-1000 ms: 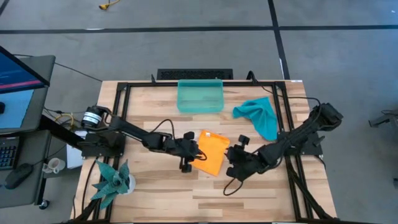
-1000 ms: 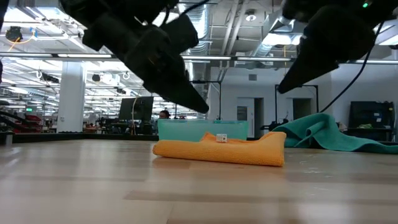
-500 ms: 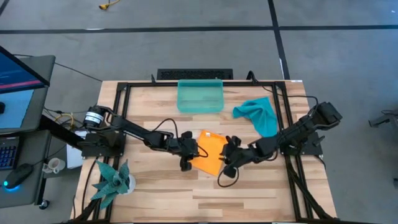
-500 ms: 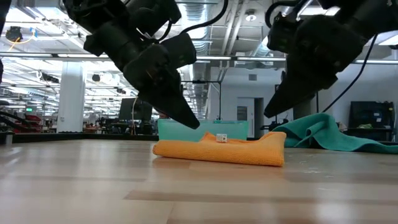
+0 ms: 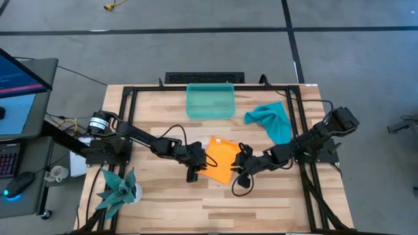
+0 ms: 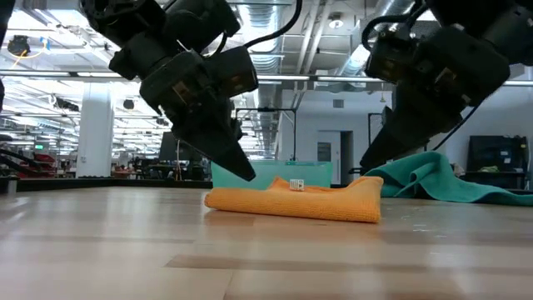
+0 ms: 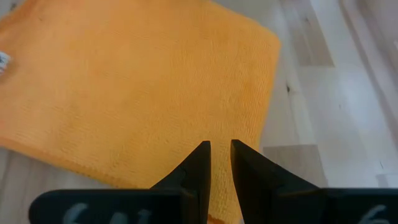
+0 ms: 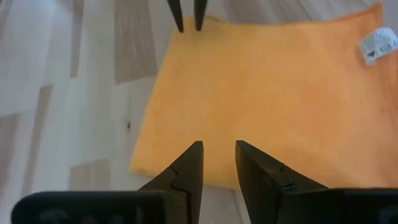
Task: Roll microfiber towels into tight, uniform cylinder then place into a basket
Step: Roll the yellow microfiber cloth on the table
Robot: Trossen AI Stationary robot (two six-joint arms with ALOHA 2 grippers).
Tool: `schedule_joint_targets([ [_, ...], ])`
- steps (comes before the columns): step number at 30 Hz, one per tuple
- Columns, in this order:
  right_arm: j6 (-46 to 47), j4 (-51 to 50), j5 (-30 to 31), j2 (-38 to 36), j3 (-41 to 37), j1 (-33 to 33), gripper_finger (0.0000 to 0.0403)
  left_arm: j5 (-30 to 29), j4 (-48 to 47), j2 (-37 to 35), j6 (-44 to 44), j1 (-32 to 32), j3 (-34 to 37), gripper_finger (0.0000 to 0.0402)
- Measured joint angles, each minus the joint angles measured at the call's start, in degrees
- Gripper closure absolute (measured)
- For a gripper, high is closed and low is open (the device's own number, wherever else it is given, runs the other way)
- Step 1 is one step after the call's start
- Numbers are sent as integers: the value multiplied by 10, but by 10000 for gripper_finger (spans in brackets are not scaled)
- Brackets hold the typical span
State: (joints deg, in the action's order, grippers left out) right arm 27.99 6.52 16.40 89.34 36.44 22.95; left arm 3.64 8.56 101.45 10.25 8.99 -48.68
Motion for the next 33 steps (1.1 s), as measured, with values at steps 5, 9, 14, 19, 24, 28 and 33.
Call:
schedule_joint_targets([
  [5,7,0,5,0,-13,-11,287,0,-1,0,1,0,12,349],
  [9,19,0,23,0,-14,-20,287,0,0,0,10,0,17,349],
  [14,23,0,32,0,-14,-25,287,1,-2,0,31,0,20,349],
  [19,39,-4,32,0,-14,-25,287,25,-3,0,46,0,21,349],
  [24,47,-11,32,0,-14,-25,287,40,-3,0,83,0,20,349],
  [28,55,-18,32,0,-14,-25,287,40,-3,0,106,0,20,349],
  [33,65,-19,32,0,-14,-25,287,46,-3,0,130,0,20,349],
])
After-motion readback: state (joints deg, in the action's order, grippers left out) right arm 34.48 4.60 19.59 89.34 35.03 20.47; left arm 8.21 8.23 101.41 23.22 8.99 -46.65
